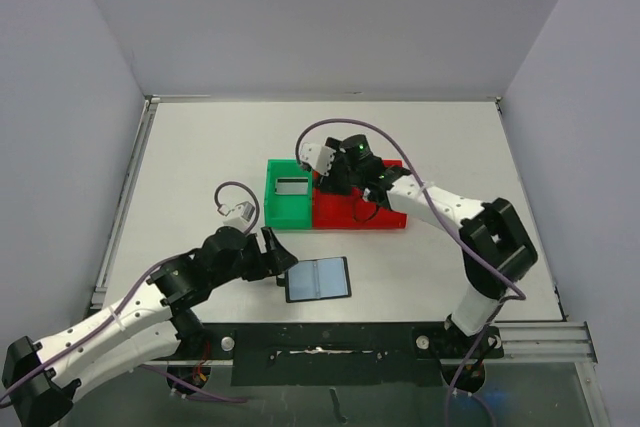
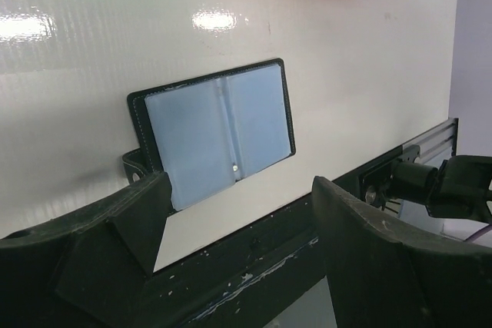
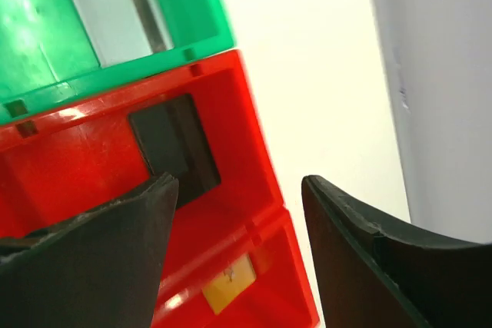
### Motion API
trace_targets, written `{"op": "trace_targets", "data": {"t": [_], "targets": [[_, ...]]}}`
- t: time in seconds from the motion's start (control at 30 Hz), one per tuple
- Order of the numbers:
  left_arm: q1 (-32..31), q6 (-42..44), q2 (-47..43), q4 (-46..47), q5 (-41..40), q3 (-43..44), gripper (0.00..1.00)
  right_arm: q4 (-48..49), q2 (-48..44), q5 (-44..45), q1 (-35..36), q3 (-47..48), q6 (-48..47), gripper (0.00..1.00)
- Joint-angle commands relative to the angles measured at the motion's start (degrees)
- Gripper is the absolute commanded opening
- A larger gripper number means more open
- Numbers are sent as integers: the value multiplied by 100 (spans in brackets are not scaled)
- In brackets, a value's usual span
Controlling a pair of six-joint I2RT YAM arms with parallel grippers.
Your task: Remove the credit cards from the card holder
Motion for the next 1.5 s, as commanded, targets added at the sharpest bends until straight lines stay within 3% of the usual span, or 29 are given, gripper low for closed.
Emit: {"op": "trace_targets", "data": {"t": [0.0, 0.07, 0.13, 0.23, 0.37, 0.5, 0.73, 0.8, 1.07, 1.47], "targets": [[19, 142, 173, 594, 297, 285, 73, 1306, -1344, 77, 89, -699, 1852, 68], [6, 129, 315, 744, 412, 253, 73, 1559, -1850, 679, 87, -1117, 3586, 84], [-15, 117, 477, 850, 519, 230, 73, 832, -2219, 1251, 22, -1131, 5412, 98], [-46, 78, 713, 861, 562, 222, 73, -404, -2474, 394, -216, -1150, 6753, 98], [-80, -23, 1004, 927, 530, 192, 73, 444, -3277, -573, -136, -2415, 7895, 98], [-161, -137, 1302, 1002, 408, 154, 71, 223, -3621, -141, 68, -3154, 9182, 99], [-244, -224, 1671, 1163, 266, 133, 70, 94, -3687, 511, 1057, -3470, 9954, 73], [-247, -246, 1732, 1167, 241, 89, 69, -4, -3548, 505, 1095, -3476, 10108, 63], [-247, -310, 2066, 1465, 305, -61, 62, -44, -2990, 113, 1163, -3508, 10247, 41], [-254, -376, 2480, 1365, 239, -185, 56, -212, -2391, 56, 1395, -3408, 10231, 37]]}}
